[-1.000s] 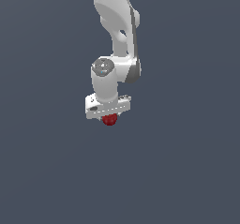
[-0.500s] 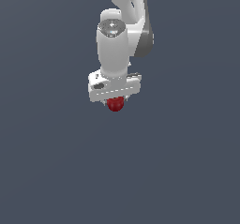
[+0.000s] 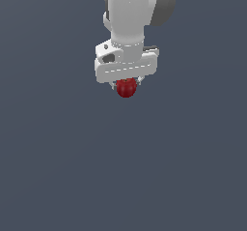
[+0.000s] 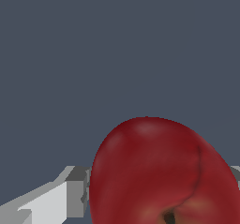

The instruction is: Pick up the object and move it to a goal position.

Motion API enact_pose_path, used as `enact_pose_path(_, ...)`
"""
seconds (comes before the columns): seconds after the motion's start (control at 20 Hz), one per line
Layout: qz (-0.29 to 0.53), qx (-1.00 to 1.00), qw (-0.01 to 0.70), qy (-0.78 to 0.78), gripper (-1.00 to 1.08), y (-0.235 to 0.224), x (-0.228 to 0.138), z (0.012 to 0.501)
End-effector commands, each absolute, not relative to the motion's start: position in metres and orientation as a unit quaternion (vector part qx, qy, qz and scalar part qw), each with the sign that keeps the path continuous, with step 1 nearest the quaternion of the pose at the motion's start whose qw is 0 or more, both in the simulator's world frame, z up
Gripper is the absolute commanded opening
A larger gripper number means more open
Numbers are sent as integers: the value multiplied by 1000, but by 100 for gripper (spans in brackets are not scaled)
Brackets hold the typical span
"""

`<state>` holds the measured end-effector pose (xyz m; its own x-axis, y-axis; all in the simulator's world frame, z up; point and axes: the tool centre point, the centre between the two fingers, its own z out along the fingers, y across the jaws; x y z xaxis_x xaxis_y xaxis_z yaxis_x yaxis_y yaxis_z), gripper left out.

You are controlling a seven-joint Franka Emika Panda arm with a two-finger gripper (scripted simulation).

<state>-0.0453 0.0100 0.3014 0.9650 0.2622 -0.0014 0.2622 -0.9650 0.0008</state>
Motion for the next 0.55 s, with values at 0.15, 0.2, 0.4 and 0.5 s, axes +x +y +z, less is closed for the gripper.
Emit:
enact_pose_path(0.15,0,991,0,132,-100,20,-48,334)
enact_pose_path(0.2,0,991,0,132,-100,21,-48,338)
enact_pose_path(0.4,0,991,0,132,-100,24,-48,347)
enact_pose_path(0.5,0,991,0,132,-100,24,-48,348)
